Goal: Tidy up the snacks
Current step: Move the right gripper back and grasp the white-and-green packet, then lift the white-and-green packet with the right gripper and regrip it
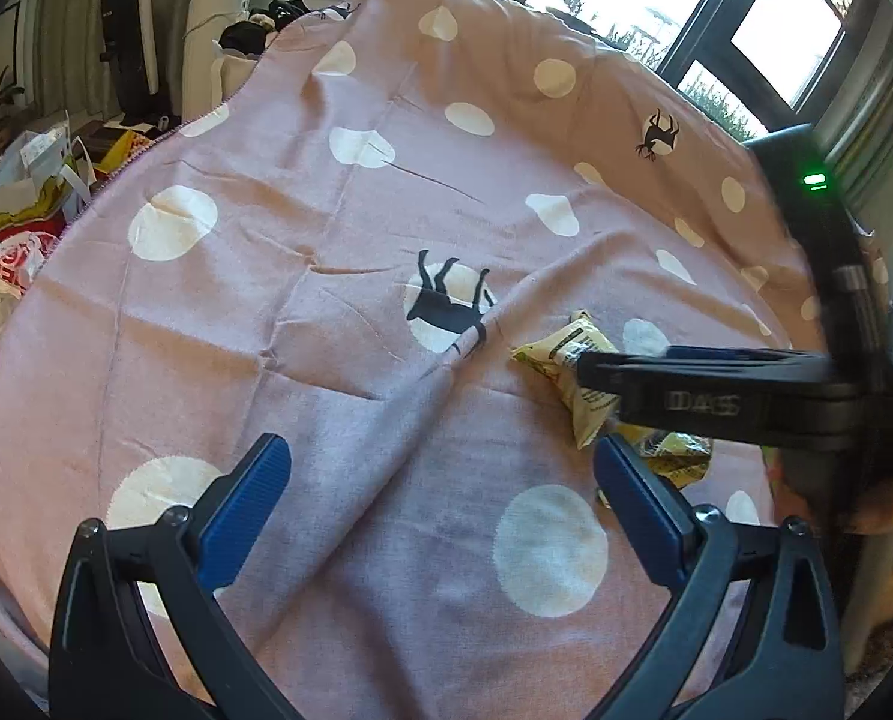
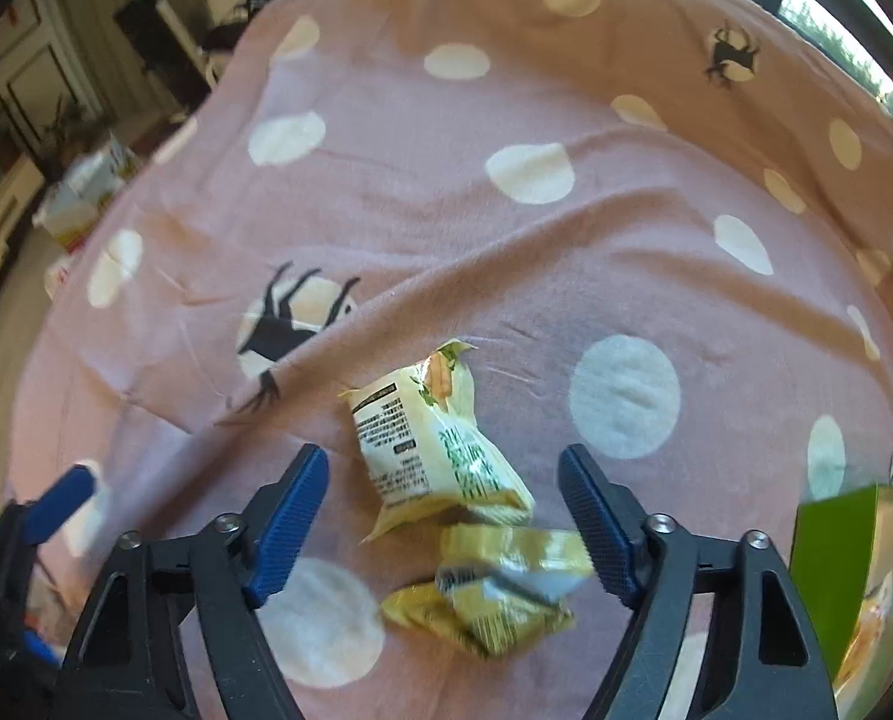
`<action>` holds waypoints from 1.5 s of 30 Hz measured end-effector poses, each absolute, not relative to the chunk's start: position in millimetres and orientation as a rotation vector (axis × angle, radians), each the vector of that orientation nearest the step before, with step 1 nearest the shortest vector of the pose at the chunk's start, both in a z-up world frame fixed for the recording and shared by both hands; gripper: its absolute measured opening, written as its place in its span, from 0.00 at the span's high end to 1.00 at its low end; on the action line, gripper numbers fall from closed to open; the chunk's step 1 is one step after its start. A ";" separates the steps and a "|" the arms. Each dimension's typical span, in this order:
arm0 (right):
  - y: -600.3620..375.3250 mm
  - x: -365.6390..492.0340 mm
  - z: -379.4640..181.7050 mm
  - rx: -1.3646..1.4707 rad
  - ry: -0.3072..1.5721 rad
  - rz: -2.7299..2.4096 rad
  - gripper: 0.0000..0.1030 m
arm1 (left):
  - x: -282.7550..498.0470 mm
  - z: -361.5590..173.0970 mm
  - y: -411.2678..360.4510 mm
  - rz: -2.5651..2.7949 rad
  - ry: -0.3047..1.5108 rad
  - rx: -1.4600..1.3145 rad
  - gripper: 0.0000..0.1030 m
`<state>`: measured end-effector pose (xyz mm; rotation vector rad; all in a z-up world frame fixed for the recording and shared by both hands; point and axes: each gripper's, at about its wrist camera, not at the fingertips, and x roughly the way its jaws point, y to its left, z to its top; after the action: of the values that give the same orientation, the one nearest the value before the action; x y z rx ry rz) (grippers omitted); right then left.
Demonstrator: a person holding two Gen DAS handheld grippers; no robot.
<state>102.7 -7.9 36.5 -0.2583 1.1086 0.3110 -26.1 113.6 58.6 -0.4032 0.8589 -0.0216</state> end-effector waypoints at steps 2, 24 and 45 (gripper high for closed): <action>-4.2 109.3 26.1 -0.278 1.141 0.300 0.39 | -25.6 59.3 114.7 -0.040 0.859 -0.419 0.02; -112.6 17.5 110.1 0.120 0.885 0.360 0.71 | -28.3 63.1 90.4 -0.077 0.854 -0.356 0.06; -168.2 -16.3 40.5 0.334 1.060 0.337 0.43 | -46.2 62.2 14.1 -0.376 0.906 -0.302 0.48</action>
<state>-16.3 -168.2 40.5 0.3343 1.0597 0.3366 -46.2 14.1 62.2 -0.3021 0.9064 -0.3763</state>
